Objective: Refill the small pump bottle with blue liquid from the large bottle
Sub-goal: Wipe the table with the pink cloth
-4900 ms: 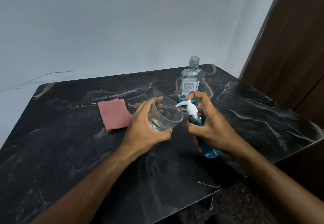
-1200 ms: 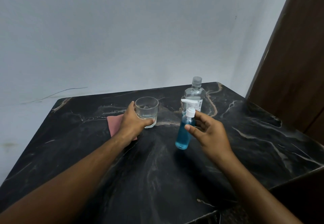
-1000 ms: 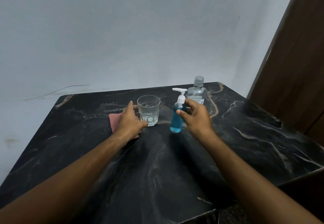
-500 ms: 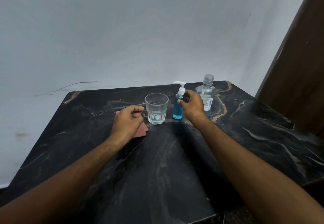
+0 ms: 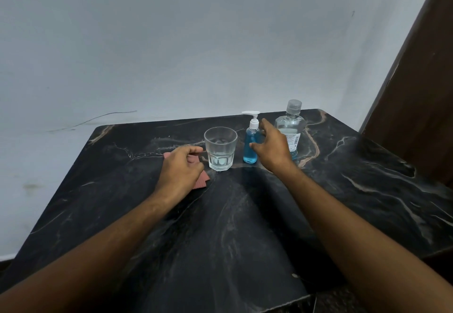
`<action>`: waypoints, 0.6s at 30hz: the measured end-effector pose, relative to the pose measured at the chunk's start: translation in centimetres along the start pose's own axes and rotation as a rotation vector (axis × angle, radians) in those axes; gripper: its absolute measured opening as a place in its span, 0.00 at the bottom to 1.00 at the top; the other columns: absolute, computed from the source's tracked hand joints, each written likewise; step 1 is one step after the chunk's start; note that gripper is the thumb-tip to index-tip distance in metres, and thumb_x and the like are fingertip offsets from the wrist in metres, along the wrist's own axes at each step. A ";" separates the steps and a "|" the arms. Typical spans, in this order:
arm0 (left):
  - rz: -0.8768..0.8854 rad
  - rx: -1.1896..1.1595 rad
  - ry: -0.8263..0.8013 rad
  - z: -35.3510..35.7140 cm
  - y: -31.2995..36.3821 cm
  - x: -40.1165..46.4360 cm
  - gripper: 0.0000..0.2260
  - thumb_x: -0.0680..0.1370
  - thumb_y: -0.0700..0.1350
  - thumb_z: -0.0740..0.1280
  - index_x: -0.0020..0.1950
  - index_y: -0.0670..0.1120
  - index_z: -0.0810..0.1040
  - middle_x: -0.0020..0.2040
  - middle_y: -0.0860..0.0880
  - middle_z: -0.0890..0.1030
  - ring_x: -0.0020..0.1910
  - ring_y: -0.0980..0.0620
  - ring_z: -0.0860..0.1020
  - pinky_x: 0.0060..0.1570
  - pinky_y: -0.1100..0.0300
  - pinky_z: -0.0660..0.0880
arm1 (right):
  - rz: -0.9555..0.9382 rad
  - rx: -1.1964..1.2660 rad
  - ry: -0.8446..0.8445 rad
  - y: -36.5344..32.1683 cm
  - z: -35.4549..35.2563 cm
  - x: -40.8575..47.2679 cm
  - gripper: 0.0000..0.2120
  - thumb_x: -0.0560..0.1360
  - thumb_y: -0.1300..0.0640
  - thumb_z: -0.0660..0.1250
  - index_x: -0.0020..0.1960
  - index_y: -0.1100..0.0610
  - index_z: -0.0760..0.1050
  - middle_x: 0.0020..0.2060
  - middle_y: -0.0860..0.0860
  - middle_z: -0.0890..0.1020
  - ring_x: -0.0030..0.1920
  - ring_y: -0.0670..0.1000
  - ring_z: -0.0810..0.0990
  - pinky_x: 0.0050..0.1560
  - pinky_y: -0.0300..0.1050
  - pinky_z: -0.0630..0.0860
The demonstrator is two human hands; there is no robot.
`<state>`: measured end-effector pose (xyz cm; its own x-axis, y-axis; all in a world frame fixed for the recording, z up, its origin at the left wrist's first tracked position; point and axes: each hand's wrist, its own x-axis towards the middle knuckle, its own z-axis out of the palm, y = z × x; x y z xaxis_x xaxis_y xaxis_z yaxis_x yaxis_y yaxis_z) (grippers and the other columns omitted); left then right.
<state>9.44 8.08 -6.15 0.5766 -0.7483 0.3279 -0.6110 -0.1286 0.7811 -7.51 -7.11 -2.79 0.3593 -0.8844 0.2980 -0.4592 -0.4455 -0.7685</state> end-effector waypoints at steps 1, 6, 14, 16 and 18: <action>0.018 0.028 0.010 -0.4 -0.2 0.0 0.17 0.75 0.38 0.69 0.62 0.50 0.83 0.56 0.55 0.82 0.48 0.63 0.78 0.42 0.79 0.69 | -0.022 -0.029 0.021 0.0 -0.3 -0.6 0.27 0.74 0.68 0.72 0.71 0.58 0.69 0.64 0.55 0.79 0.64 0.54 0.77 0.62 0.49 0.77; 0.037 0.112 0.028 -2.9 -2.0 0.1 0.18 0.75 0.39 0.70 0.64 0.49 0.81 0.59 0.52 0.82 0.51 0.60 0.79 0.47 0.72 0.70 | -0.340 -0.035 0.211 -0.5 0.5 -6.4 0.16 0.72 0.70 0.67 0.58 0.58 0.76 0.52 0.52 0.79 0.50 0.50 0.79 0.53 0.53 0.80; 0.263 0.197 0.168 -4.5 -1.4 -2.6 0.18 0.75 0.35 0.69 0.63 0.45 0.82 0.66 0.50 0.80 0.69 0.55 0.75 0.71 0.67 0.66 | -0.618 -0.310 -0.454 -5.8 10.6 -8.2 0.27 0.74 0.49 0.69 0.68 0.62 0.71 0.66 0.57 0.75 0.69 0.55 0.70 0.71 0.48 0.65; 0.251 0.193 0.172 -4.6 -1.4 -3.3 0.17 0.76 0.35 0.69 0.64 0.46 0.81 0.68 0.50 0.79 0.68 0.60 0.73 0.69 0.75 0.62 | -0.586 -0.429 -0.487 -6.4 12.9 -7.4 0.33 0.78 0.49 0.62 0.77 0.64 0.59 0.75 0.59 0.65 0.78 0.56 0.60 0.78 0.52 0.54; 0.229 0.206 0.146 -5.0 -1.4 -3.8 0.19 0.75 0.35 0.69 0.65 0.46 0.81 0.71 0.52 0.75 0.70 0.60 0.71 0.70 0.74 0.61 | -0.495 -0.557 -0.539 -6.2 14.3 -6.6 0.34 0.81 0.49 0.55 0.80 0.65 0.48 0.80 0.61 0.55 0.81 0.57 0.49 0.80 0.55 0.47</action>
<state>10.82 14.36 -5.84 0.4743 -0.6737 0.5667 -0.8218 -0.1081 0.5594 4.59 3.53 -8.06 0.8851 -0.4525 0.1088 -0.4268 -0.8824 -0.1978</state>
